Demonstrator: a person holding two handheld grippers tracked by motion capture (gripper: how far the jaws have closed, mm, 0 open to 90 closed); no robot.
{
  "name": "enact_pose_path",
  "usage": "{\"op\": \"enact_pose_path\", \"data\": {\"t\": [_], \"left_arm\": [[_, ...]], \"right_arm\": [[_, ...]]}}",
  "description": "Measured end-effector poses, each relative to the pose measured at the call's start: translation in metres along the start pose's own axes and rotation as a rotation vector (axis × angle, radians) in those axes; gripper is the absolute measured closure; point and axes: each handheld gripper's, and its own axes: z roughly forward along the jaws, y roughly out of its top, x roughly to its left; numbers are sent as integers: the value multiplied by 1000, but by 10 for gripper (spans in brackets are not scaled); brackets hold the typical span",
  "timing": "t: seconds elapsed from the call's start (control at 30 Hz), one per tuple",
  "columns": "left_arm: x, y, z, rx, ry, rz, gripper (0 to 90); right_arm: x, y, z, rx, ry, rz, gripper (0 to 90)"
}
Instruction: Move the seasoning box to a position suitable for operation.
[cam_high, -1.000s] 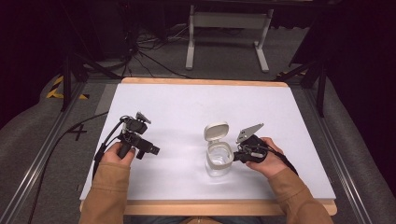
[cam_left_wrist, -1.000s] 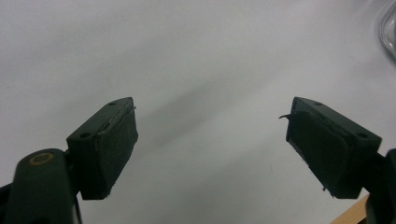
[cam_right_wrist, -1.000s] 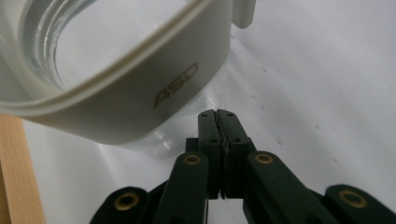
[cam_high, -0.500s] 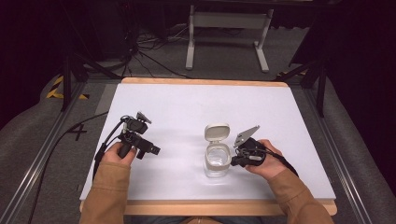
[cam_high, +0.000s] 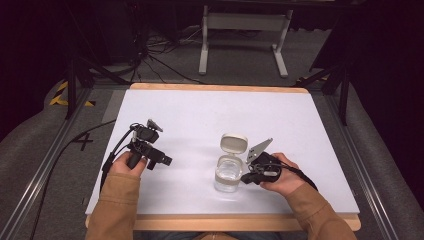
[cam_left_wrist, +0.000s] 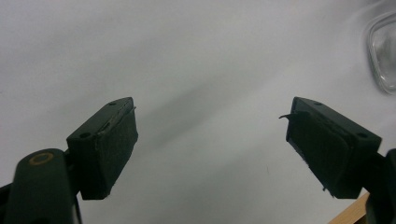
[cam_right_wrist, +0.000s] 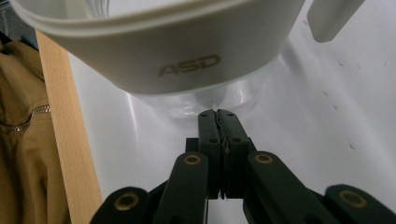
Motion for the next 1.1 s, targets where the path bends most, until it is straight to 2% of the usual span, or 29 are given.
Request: {"op": "enact_pose_path", "data": {"t": [0.13,0.17,0.2,0.23,0.3,0.33,0.37,0.43,0.5,0.53,0.57,0.67,0.8,1.1], "left_arm": [[0,1,0,-1,-1,-2,167],[0,1,0,-4,0,-1,167],[0,1,0,3,-7,2,167],[0,1,0,3,-7,2,167],[0,0,0,3,-1,0,167],[0,0,0,2,-1,-3,167],[0,0,0,2,-1,-3,167],[0,-1,0,0,1,-5,167],[1,-1,0,4,-2,-6,167],[0,-1,1,4,5,-6,167],[0,-1,1,4,5,-6,167],[0,-3,3,9,9,-9,167],[1,-8,1,12,10,-15,167],[7,-17,-4,3,27,-39,167]], "right_arm": [[-4,-1,-9,-32,-21,25,894],[-6,-2,-16,-55,-38,37,894],[-11,-4,-27,-113,-66,65,894],[-11,-4,-27,-113,-66,65,894],[-15,-3,-38,-182,-105,83,894],[-18,-2,-48,-255,-141,100,894],[-18,-2,-48,-255,-141,100,894],[-22,-1,-56,-340,-165,110,893],[-24,-1,-60,-395,-175,119,892],[-26,-1,-63,-450,-186,130,885],[-26,-1,-63,-450,-186,130,885],[-31,0,-66,-533,-186,136,869],[-31,7,-67,-573,-176,122,873],[-34,14,-64,-575,-159,108,875]]}}
